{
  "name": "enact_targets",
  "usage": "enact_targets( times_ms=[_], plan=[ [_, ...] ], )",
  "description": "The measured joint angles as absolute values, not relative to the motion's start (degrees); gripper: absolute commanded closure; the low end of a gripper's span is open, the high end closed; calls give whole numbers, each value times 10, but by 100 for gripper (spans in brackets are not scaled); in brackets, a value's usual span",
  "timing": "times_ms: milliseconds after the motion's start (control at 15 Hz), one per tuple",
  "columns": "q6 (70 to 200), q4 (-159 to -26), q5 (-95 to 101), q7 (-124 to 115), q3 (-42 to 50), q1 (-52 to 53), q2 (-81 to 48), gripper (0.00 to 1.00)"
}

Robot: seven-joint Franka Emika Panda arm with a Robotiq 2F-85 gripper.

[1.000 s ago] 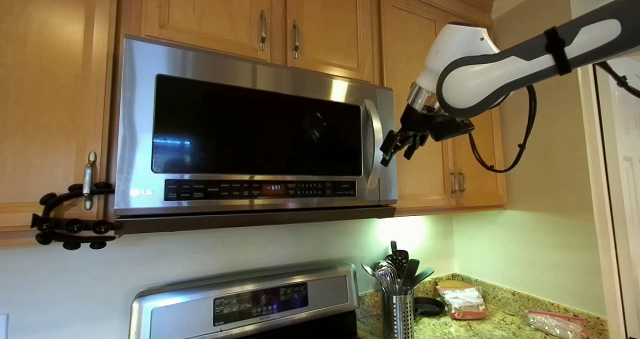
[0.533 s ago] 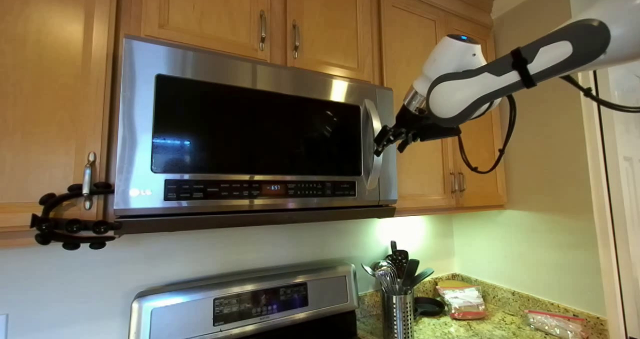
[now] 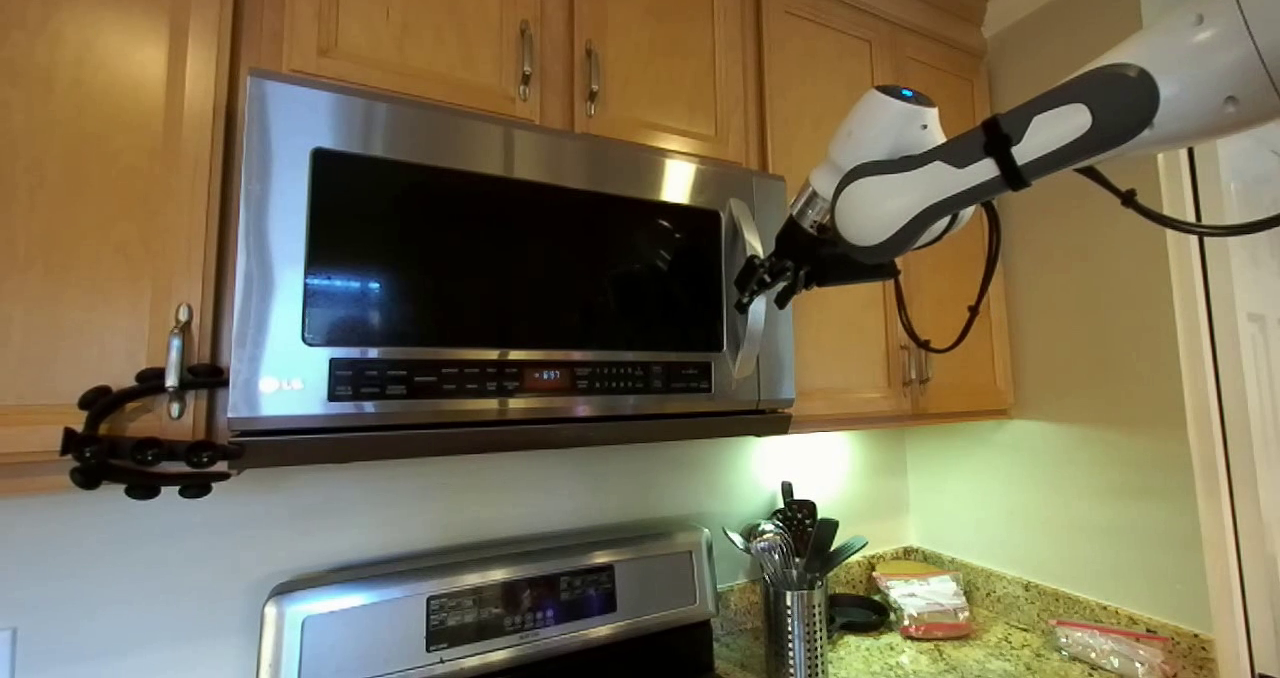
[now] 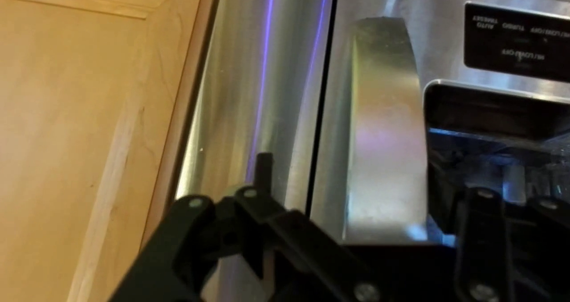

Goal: Open the microwave door

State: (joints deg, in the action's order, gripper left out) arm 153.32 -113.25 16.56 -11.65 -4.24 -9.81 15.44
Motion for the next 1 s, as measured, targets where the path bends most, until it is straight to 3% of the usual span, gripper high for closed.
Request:
enact_targets(
  times_ms=[400, 1000],
  plan=[
    [1534, -1130, 164, -128, -46, -90, 153, 85],
    [1536, -1130, 164, -136, -48, -89, 151, 86]
  ],
)
